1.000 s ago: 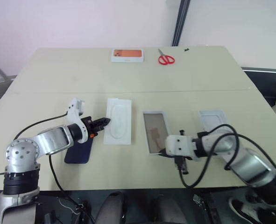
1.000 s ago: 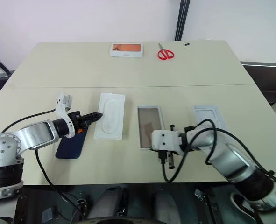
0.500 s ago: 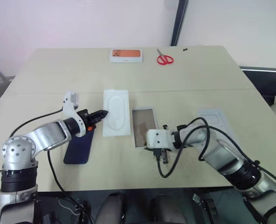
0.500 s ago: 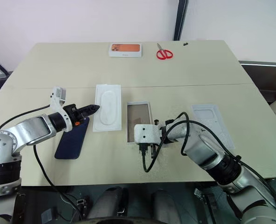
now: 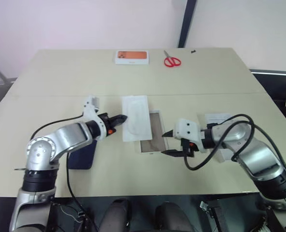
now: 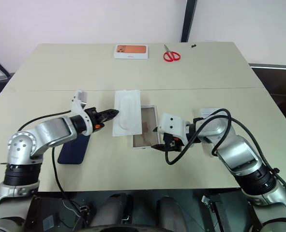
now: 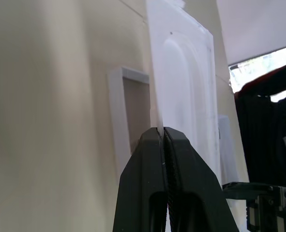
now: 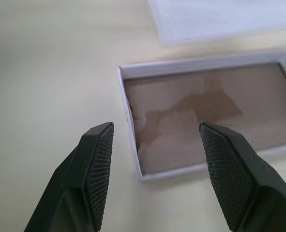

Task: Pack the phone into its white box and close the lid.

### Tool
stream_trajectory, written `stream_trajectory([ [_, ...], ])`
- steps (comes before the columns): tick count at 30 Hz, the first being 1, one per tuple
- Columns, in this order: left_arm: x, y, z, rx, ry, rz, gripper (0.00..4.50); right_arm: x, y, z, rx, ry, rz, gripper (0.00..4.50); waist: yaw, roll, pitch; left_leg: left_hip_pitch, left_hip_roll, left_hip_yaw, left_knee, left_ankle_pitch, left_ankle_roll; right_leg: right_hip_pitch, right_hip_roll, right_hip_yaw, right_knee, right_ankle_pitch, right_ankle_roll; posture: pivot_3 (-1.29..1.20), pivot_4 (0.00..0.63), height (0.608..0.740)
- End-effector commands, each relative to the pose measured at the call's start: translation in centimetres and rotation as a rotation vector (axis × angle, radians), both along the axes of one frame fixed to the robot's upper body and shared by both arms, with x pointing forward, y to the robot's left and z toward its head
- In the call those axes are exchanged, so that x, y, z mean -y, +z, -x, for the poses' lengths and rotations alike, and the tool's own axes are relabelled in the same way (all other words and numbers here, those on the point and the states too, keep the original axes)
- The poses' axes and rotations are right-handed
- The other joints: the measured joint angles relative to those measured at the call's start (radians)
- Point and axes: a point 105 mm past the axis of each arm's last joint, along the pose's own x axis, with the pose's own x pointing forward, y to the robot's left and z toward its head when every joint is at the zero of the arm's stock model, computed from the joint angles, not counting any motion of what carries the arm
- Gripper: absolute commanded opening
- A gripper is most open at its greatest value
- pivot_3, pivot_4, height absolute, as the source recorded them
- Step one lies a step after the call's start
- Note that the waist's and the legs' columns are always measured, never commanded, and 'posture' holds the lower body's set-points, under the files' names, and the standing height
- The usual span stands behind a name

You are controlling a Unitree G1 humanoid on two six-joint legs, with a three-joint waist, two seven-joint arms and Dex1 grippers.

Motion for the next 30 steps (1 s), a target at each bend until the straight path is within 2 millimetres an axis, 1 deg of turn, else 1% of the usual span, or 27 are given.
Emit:
stream_trajectory([
  [1, 0.9, 0.5, -0.1, 0.001, 0.000, -0.033, 0.00, 0.9, 0.4, -0.2, 0.046, -0.017, 0.031, 2.94, 0.001, 0.000, 0.000, 0.000, 0.000, 0.000, 0.000, 0.000, 0.000, 0.000, 0.000, 0.000, 0.000, 0.000, 0.000, 0.00, 0.150, 0.740],
  [6, 2.8, 0.4, 0.0, -0.020, -0.030, -0.065, 0.00, 1.4, 0.4, -0.5, 0.054, -0.041, 0.035, 2.94, 0.004, -0.001, 0.000, 0.000, 0.000, 0.000, 0.001, 0.001, -0.001, 0.001, 0.000, 0.000, 0.000, 0.000, 0.000, 0.00, 0.150, 0.740],
  [9, 3.5, 0.1, 0.1, -0.025, -0.040, -0.098, 0.00, 1.6, 0.6, -0.8, 0.064, -0.057, 0.036, 2.94, 0.004, -0.001, 0.001, 0.000, 0.000, 0.000, 0.001, 0.002, -0.003, 0.001, 0.000, 0.000, 0.000, 0.000, 0.000, 0.00, 0.150, 0.740],
  [18, 4.4, -0.6, -0.1, -0.031, -0.052, -0.128, 0.00, 1.9, 0.7, -1.1, 0.075, -0.075, 0.031, 2.94, 0.005, -0.001, 0.001, 0.000, 0.000, 0.000, 0.001, 0.003, -0.005, 0.001, 0.000, 0.000, -0.001, 0.000, 0.000, 0.00, 0.150, 0.740],
  [22, 4.3, -0.7, -0.1, -0.027, -0.052, -0.140, 0.00, 2.1, 0.7, -1.3, 0.082, -0.084, 0.032, 2.94, 0.004, -0.001, 0.001, 0.000, 0.000, 0.000, 0.001, 0.003, -0.005, 0.001, 0.000, 0.000, -0.001, 0.000, 0.000, 0.00, 0.150, 0.740],
  [23, 4.2, -0.7, -0.1, -0.026, -0.052, -0.142, 0.63, 2.1, 0.7, -1.3, 0.084, -0.086, 0.031, 3.01, 0.004, -0.001, 0.001, 0.000, 0.000, 0.000, 0.001, 0.003, -0.005, 0.001, 0.000, 0.000, -0.001, 0.000, 0.000, 0.00, 0.150, 0.740],
  [24, 4.2, -0.7, -0.1, -0.025, -0.051, -0.143, 0.94, 2.1, 0.8, -1.4, 0.085, -0.088, 0.030, 3.01, 0.004, -0.001, 0.001, 0.000, 0.000, 0.000, 0.001, 0.003, -0.005, 0.001, 0.000, 0.000, -0.001, 0.000, 0.000, 0.00, 0.150, 0.740],
  [26, 4.0, -0.7, 0.0, -0.021, -0.054, -0.145, 1.84, 2.2, 0.8, -1.5, 0.088, -0.093, 0.029, 3.01, 0.005, -0.001, 0.001, 0.000, 0.000, 0.000, 0.001, 0.003, -0.005, 0.001, 0.000, 0.000, -0.001, 0.000, 0.000, 0.00, 0.150, 0.740],
  [28, 3.8, -0.6, 0.1, -0.017, -0.061, -0.145, 2.83, 2.3, 0.8, -1.7, 0.091, -0.099, 0.028, 3.01, 0.004, -0.001, 0.001, 0.000, 0.000, 0.000, 0.001, 0.003, -0.005, 0.001, 0.000, 0.000, -0.001, 0.000, 0.000, 0.00, 0.150, 0.740],
  [29, 3.8, -0.6, 0.2, -0.014, -0.066, -0.146, 3.40, 2.3, 0.9, -1.8, 0.094, -0.102, 0.028, 3.01, 0.004, -0.001, 0.001, 0.000, 0.000, 0.000, 0.001, 0.003, -0.005, 0.001, 0.000, 0.000, -0.001, 0.000, 0.000, 0.00, 0.150, 0.740],
  [30, 3.5, -0.6, 0.4, -0.011, -0.071, -0.147, 3.85, 2.4, 1.0, -2.0, 0.098, -0.109, 0.026, 3.01, 0.004, -0.001, 0.001, 0.000, 0.000, 0.000, 0.001, 0.003, -0.005, 0.001, 0.000, 0.000, -0.001, 0.000, 0.000, 0.00, 0.150, 0.740],
])
